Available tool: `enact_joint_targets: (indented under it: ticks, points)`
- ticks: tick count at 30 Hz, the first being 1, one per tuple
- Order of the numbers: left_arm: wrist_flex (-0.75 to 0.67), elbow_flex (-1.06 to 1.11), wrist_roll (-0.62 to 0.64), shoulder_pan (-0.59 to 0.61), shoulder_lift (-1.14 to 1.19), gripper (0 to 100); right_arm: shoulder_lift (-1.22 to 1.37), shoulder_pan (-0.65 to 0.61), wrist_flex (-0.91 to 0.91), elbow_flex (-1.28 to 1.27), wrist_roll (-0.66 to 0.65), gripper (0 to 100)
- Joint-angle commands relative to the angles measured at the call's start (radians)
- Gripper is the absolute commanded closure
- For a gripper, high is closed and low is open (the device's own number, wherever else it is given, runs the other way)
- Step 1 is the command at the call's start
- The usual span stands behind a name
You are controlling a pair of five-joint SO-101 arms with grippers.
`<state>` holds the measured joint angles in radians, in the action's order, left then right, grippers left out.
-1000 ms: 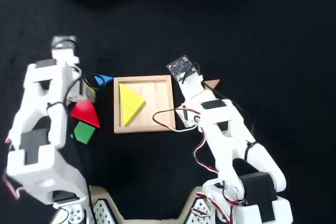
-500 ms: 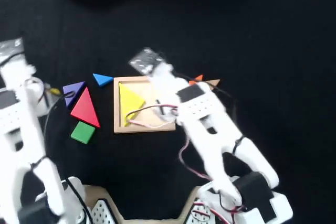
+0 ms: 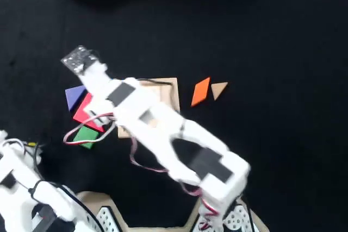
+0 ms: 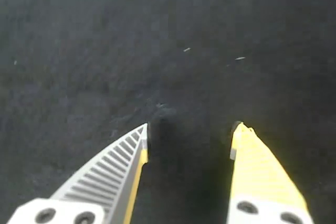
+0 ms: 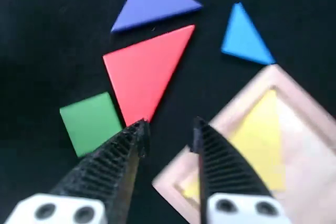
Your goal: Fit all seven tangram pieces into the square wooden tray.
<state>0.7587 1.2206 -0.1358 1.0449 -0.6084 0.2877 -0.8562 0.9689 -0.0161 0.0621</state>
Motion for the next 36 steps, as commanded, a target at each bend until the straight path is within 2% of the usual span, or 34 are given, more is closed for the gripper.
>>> enact_joint_targets:
  ticks: [1,7,10,17,23,29,36]
  points:
    - [-0.080,0.054,-0.014,0.076,-0.035,75,0.199,-0.026,0.089,0.315,0.178,80.8]
    - [-0.089,0.067,-0.028,0.071,-0.035,75,0.424,-0.044,0.318,0.719,0.457,66.2]
    - [-0.115,0.079,-0.028,0.071,-0.034,75,0.526,-0.071,0.405,0.906,0.517,63.9]
    - [-0.137,0.096,-0.028,0.071,-0.035,75,0.783,-0.120,0.486,1.262,0.522,64.5]
    - [-0.137,0.096,-0.028,0.073,-0.035,75,0.920,-0.123,0.539,1.458,0.522,64.5]
    - [-0.137,0.096,-0.028,0.073,-0.035,75,0.984,-0.124,0.543,1.511,0.511,64.5]
    - [-0.137,0.097,-0.028,0.079,-0.035,75,0.981,-0.167,0.542,1.508,0.414,64.5]
